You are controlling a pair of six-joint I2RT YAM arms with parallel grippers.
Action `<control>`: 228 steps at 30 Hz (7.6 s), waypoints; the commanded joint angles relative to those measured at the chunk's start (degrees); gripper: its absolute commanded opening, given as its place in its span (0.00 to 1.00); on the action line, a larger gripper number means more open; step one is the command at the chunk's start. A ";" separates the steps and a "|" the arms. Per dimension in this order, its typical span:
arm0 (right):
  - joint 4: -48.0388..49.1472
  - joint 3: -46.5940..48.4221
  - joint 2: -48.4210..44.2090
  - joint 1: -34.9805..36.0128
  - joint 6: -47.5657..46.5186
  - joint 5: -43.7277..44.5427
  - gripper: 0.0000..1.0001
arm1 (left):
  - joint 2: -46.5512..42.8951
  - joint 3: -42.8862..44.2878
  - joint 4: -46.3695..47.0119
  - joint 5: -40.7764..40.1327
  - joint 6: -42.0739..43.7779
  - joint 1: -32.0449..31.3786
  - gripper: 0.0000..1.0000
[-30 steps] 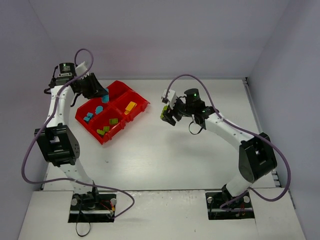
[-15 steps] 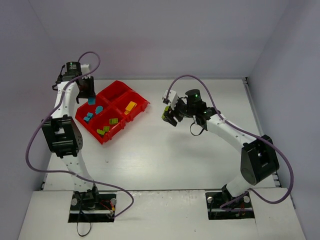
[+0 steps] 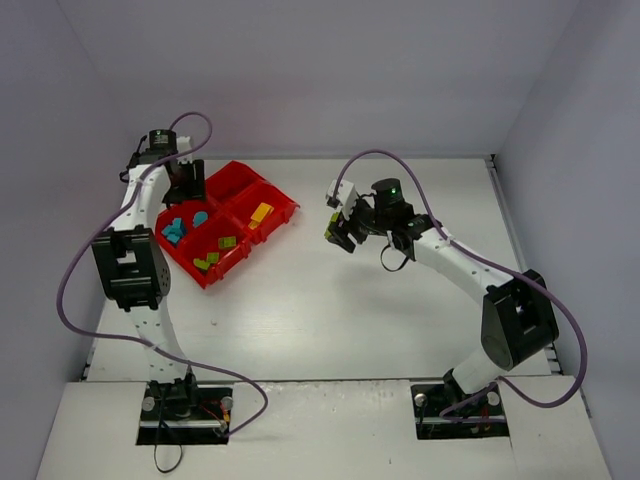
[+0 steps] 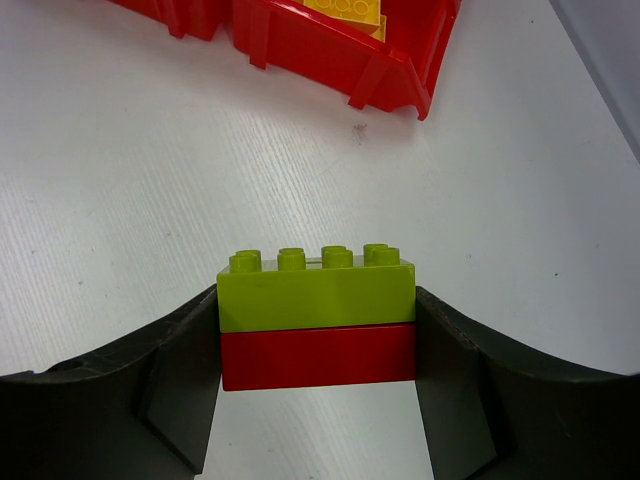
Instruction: Sort the legos into containers by color
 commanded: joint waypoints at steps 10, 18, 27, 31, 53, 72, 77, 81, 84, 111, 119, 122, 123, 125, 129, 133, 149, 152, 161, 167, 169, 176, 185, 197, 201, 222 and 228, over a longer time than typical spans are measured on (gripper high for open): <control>2.29 4.49 -1.36 -0.39 -1.11 -1.26 0.06 | -13.68 -8.58 18.48 34.27 -25.11 -17.90 0.64; 2.47 5.55 -1.45 -0.39 -1.20 -2.31 0.09 | -11.23 -11.49 27.98 44.47 -33.03 -24.76 0.65; 2.55 5.64 -2.15 -0.39 -1.12 -2.40 0.10 | -8.94 -11.49 29.41 49.76 -33.48 -27.23 0.64; 2.64 5.81 -2.33 -0.39 -0.94 -2.31 0.10 | -7.62 -11.31 27.21 49.93 -32.07 -27.67 0.64; 2.91 5.29 -2.68 -0.48 -0.41 -2.05 0.24 | -6.30 -11.23 29.49 53.63 -32.51 -28.46 0.12; 0.80 5.02 -1.80 -1.71 3.90 2.26 1.00 | -6.92 -9.82 25.71 53.45 -29.52 -26.88 0.12; 0.45 4.41 -2.24 -1.71 1.88 0.68 0.89 | -6.83 -8.94 22.99 52.49 -27.59 -26.26 0.12; 0.18 4.23 -2.68 -1.71 0.56 0.50 0.89 | -6.39 -7.71 20.70 52.04 -26.36 -26.00 0.12; -0.34 4.41 -2.85 -1.71 0.03 0.06 0.89 | -6.04 -7.01 19.21 51.43 -25.48 -25.82 0.12; -0.96 7.66 -1.01 -1.01 -0.41 -1.17 0.93 | -4.19 -4.11 13.67 51.16 -23.19 -27.32 0.12; -0.87 7.93 -0.66 -0.65 -0.41 -1.96 0.92 | -4.54 -4.28 14.55 51.34 -24.07 -27.41 0.12; -0.78 7.93 -0.48 -0.48 -0.24 -2.22 0.91 | -4.89 -4.72 15.34 51.34 -24.60 -27.49 0.12; -0.70 7.84 -0.48 -0.48 -0.24 -2.49 0.90 | -4.98 -4.90 15.51 51.34 -24.77 -27.58 0.12; -0.61 7.84 -0.39 -0.39 0.03 -2.84 0.88 | -5.25 -5.25 15.87 51.52 -24.95 -27.58 0.12; -0.61 7.75 -0.13 -0.39 0.11 -3.72 0.72 | -5.77 -5.95 17.35 51.95 -25.74 -27.67 0.12; -0.70 7.40 -0.13 -0.39 0.20 -3.90 0.40 | -6.39 -6.48 17.98 52.22 -26.18 -27.58 0.12; -3.16 0.02 -5.75 -1.62 -0.85 0.85 0.05 | -7.71 -2.79 8.14 52.57 -18.90 -20.91 0.11; -3.42 -0.42 -6.19 -1.62 -0.94 1.11 0.04 | -8.50 -2.79 6.11 52.66 -17.49 -19.50 0.11; -4.30 -0.34 -5.93 -1.62 -1.47 2.26 0.04 | -13.41 -5.07 1.02 47.32 -12.31 -14.14 0.11; -4.39 0.63 -5.40 -1.53 -1.29 2.26 0.03 | -18.69 -9.11 -4.70 5.86 -0.19 -12.99 0.11; -4.39 0.89 -5.40 -1.53 -1.12 2.08 0.03 | -19.57 -10.60 -4.17 -5.58 1.41 -12.99 0.11; -4.39 1.42 -4.70 -1.53 -1.12 2.08 0.04 | -22.12 -17.01 -1.01 -10.80 3.61 -12.90 0.11; -4.39 2.39 -4.26 -1.53 -1.03 2.08 0.05 | -19.40 -21.25 1.28 -11.15 2.65 -12.90 0.38; -4.30 4.58 -3.56 -1.45 -1.29 0.33 0.07 | -18.78 -13.25 -0.75 5.43 -5.25 -13.78 0.64; -3.60 5.46 -3.82 -1.36 -1.12 -1.08 0.07 | -20.97 -13.59 7.49 23.27 -15.00 -15.10 0.66; -3.16 6.52 -4.26 0.05 -0.76 -3.37 0.10 | -15.18 -17.74 35.23 46.07 -34.37 -28.72 0.68; -3.07 6.69 -4.17 0.23 -0.50 -3.72 0.11 | -12.81 -15.71 30.37 41.94 -30.84 -30.57 0.68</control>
